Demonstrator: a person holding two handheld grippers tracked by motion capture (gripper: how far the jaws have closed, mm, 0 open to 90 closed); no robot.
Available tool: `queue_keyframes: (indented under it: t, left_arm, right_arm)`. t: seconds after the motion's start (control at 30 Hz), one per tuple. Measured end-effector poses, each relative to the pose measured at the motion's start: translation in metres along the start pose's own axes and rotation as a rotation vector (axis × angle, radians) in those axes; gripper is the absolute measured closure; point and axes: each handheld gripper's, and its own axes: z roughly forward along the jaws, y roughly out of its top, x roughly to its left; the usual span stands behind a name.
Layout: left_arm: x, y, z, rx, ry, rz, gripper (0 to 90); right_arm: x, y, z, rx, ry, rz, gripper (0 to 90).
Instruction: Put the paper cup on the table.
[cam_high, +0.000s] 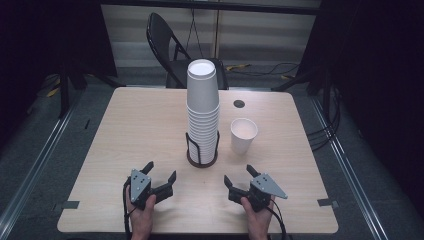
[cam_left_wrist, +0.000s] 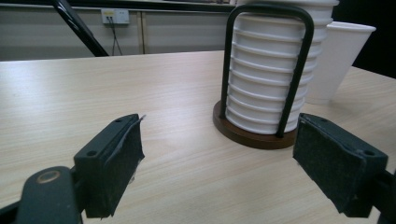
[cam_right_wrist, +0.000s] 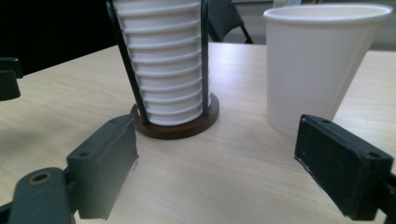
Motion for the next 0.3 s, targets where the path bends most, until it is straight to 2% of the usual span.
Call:
queue_keyframes:
  t: [0.1, 0.17, 0.27, 0.3]
  left_arm:
    - [0.0, -0.0005, -0.0012, -0.014, 0.0, -0.001, 15.7]
    - [0.0004, -0.0003, -0.001, -0.008, 0.0, 0.0, 15.7]
    - [0.0005, -0.0006, -0.0013, -0.014, -0.005, -0.005, 15.7]
    - [0.0007, -0.0006, -0.0015, -0.015, -0.008, -0.004, 15.7]
  right_arm:
    - [-0.0024, 0.0, -0.0001, 0.005, 0.017, 0.029, 12.6]
    - [-0.006, 0.0, -0.0004, 0.004, 0.048, 0.051, 12.6]
    - [-0.0073, -0.0003, -0.001, -0.003, 0.069, 0.053, 12.7]
    - [-0.0073, -0.0002, -0.0006, -0.002, 0.063, 0.057, 12.7]
